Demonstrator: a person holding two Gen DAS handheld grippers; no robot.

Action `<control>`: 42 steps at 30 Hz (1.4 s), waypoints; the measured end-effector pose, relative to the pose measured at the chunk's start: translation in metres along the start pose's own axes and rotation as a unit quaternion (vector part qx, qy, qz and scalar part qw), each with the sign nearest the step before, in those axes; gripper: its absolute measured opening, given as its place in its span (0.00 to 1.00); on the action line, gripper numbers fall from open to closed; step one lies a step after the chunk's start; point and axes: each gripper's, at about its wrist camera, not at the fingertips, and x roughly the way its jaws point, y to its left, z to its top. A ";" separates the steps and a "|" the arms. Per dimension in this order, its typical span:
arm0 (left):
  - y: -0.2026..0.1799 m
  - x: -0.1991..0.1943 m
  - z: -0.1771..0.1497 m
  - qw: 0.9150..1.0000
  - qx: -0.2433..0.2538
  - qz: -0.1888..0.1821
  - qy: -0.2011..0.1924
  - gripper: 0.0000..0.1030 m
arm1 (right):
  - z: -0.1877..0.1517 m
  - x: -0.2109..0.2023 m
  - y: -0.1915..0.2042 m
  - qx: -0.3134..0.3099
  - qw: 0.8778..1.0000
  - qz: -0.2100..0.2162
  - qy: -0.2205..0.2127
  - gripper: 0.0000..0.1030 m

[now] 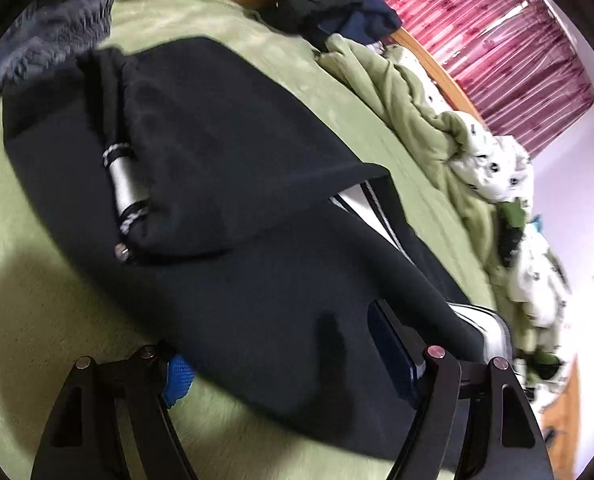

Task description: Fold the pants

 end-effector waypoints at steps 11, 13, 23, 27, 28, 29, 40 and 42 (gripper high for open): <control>-0.004 -0.030 -0.005 0.999 0.009 0.030 -0.007 0.11 | 0.022 -0.013 -0.009 0.055 0.997 0.010 -0.062 0.12; -0.004 -0.042 -0.016 1.000 0.015 0.025 -0.001 0.11 | 0.018 -0.032 -0.013 0.058 0.996 0.024 -0.061 0.12; 0.010 -0.123 -0.113 0.994 0.092 -0.004 0.056 0.11 | -0.034 -0.156 -0.084 0.042 0.997 0.003 -0.069 0.12; 0.004 -0.141 -0.141 0.983 0.170 0.021 0.060 0.16 | -0.055 -0.191 -0.118 0.043 0.997 -0.020 -0.065 0.13; 0.005 -0.142 -0.144 0.982 0.176 0.030 0.064 0.19 | -0.058 -0.192 -0.123 0.045 0.997 -0.024 -0.054 0.14; 0.010 -0.145 -0.144 0.982 0.171 0.027 0.072 0.20 | -0.061 -0.191 -0.128 0.047 0.998 -0.024 -0.045 0.15; 0.052 -0.215 -0.127 0.979 0.203 0.033 0.010 0.57 | -0.103 -0.257 -0.084 -0.070 0.982 -0.174 -0.026 0.49; 0.053 -0.212 -0.120 0.977 0.210 0.028 0.009 0.57 | -0.106 -0.273 -0.060 -0.093 0.979 -0.175 -0.048 0.51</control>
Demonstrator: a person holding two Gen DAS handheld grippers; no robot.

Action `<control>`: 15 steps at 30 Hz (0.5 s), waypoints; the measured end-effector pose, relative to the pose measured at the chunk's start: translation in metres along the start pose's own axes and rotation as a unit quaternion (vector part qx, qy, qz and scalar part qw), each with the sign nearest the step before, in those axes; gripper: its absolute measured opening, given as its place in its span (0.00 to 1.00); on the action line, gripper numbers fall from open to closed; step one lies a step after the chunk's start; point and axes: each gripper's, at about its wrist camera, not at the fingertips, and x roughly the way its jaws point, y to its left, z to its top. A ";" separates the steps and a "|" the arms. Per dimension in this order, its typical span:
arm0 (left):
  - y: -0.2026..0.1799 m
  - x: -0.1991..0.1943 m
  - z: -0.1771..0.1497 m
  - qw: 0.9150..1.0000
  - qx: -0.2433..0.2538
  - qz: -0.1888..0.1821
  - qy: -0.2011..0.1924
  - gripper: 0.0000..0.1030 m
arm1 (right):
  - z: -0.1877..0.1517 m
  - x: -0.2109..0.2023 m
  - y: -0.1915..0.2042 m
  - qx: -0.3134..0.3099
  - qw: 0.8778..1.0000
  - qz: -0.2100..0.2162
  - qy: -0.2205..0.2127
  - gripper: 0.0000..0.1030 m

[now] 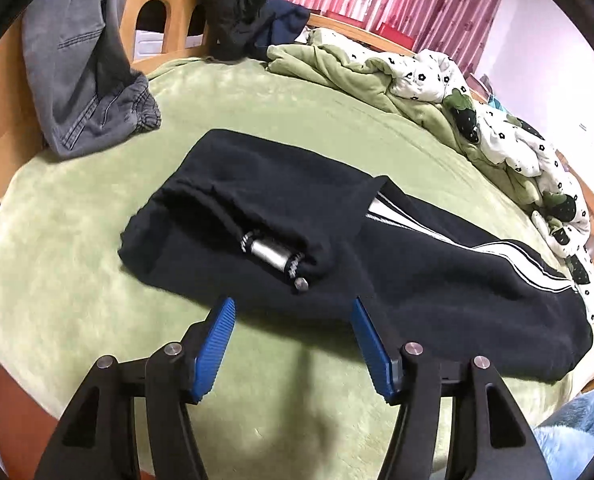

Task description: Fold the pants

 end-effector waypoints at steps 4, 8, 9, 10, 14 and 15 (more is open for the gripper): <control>-0.005 0.007 0.012 1.000 0.007 -0.026 -0.012 0.57 | 0.014 -0.025 0.050 -0.012 0.999 0.045 -0.010 0.52; -0.015 0.035 0.028 1.000 0.012 -0.026 0.010 0.43 | 0.025 -0.052 0.114 -0.029 0.992 0.114 -0.035 0.56; -0.017 0.044 0.030 0.999 0.025 -0.020 0.023 0.19 | 0.028 -0.057 0.132 -0.038 0.990 0.129 -0.044 0.58; -0.019 0.051 0.033 0.998 0.040 -0.020 0.034 0.16 | 0.029 -0.061 0.150 -0.046 0.987 0.143 -0.051 0.60; -0.010 0.045 0.061 0.998 0.052 -0.020 -0.010 0.10 | 0.025 -0.061 0.207 -0.070 0.979 0.183 -0.047 0.60; -0.008 0.040 0.068 0.998 0.052 -0.017 -0.025 0.10 | 0.021 -0.056 0.219 -0.074 0.978 0.192 -0.039 0.60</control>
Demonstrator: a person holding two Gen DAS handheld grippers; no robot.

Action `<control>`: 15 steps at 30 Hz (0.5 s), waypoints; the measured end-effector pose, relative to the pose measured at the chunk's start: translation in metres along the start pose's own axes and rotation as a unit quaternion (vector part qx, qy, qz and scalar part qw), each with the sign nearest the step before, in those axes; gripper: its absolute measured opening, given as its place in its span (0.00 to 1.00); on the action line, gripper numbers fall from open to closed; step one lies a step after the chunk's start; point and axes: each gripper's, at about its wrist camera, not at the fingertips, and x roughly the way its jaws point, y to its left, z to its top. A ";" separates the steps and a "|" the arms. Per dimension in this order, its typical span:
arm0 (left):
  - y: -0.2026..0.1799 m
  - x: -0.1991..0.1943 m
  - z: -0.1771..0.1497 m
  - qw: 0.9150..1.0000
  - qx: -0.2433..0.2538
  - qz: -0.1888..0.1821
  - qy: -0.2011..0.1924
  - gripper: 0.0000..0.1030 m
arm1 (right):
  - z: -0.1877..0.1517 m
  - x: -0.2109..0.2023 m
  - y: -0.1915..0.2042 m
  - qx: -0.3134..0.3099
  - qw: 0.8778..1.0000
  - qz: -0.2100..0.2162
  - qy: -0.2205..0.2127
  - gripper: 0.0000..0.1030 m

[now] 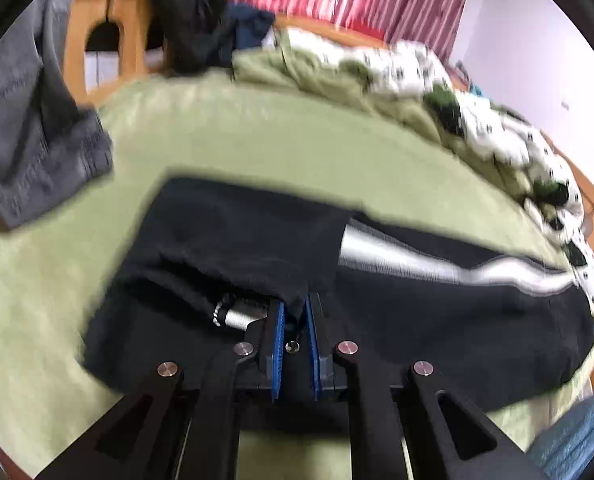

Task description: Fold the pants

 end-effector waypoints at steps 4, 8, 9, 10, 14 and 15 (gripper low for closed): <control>0.023 0.002 0.051 0.999 -0.005 0.025 -0.044 0.10 | -0.004 0.027 0.013 -0.003 0.999 0.010 0.051 0.59; 0.046 0.027 0.092 0.995 -0.010 0.078 -0.054 0.10 | -0.004 0.039 0.004 0.020 0.997 0.025 0.073 0.60; 0.053 0.033 0.102 0.994 -0.008 0.099 -0.052 0.10 | -0.004 0.045 0.004 0.023 0.996 0.027 0.082 0.60; 0.058 0.037 0.107 0.993 -0.011 0.104 -0.049 0.10 | -0.004 0.048 0.003 0.027 0.995 0.030 0.090 0.60; 0.079 0.041 0.111 0.997 -0.042 0.060 -0.032 0.10 | 0.000 0.057 0.000 0.024 0.995 0.034 0.089 0.60; 0.081 0.042 0.109 0.997 -0.042 0.051 -0.028 0.10 | 0.004 0.057 0.001 0.001 0.997 0.024 0.076 0.60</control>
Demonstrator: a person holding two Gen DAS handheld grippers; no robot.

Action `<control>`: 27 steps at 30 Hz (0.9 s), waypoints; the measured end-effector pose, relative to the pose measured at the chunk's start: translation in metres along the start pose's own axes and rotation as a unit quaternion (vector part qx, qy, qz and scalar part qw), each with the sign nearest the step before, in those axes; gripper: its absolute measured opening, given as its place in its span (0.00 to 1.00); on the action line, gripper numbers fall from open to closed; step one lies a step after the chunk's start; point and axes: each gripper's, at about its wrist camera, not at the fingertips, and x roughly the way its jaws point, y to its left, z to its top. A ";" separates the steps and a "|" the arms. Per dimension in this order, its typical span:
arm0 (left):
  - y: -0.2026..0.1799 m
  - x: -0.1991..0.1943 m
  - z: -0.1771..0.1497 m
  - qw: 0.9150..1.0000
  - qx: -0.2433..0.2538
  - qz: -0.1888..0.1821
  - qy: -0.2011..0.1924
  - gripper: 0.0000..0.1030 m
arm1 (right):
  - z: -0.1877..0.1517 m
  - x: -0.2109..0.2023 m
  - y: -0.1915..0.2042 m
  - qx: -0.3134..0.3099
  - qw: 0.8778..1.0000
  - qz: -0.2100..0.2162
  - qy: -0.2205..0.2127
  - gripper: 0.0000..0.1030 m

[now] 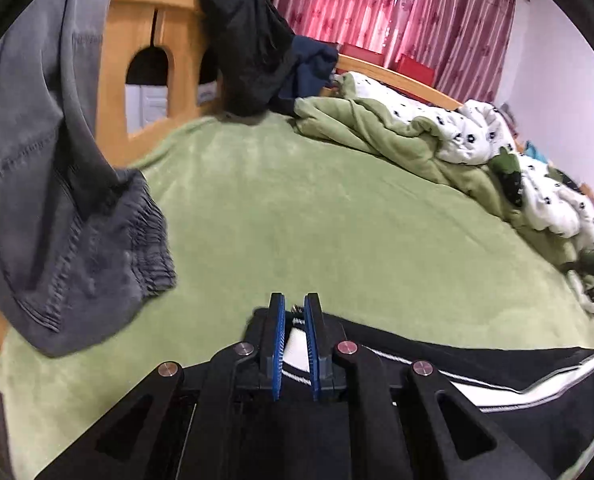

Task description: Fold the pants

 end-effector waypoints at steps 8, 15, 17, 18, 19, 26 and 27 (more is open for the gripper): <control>-0.001 0.045 -0.024 0.997 0.002 -0.030 0.064 0.15 | 0.029 0.045 0.014 -0.157 0.988 0.000 0.004 0.61; -0.001 0.069 -0.020 0.995 -0.006 -0.056 0.080 0.59 | 0.020 0.090 0.027 -0.254 0.964 0.062 0.045 0.61; -0.003 0.075 -0.019 0.995 -0.006 -0.057 0.087 0.59 | 0.017 0.103 0.027 -0.285 0.954 0.072 0.056 0.61; -0.007 0.080 -0.019 0.994 -0.002 -0.055 0.092 0.58 | 0.017 0.108 0.027 -0.294 0.951 0.076 0.060 0.61; -0.009 0.084 -0.019 0.994 0.002 -0.053 0.097 0.56 | 0.017 0.112 0.027 -0.297 0.949 0.080 0.062 0.61; -0.015 0.079 -0.024 0.997 0.030 -0.009 0.065 0.19 | 0.018 0.167 0.027 -0.332 0.920 0.116 0.175 0.61; -0.013 0.074 -0.024 0.998 0.030 -0.014 0.054 0.18 | 0.016 0.175 0.026 -0.332 0.913 0.124 0.201 0.57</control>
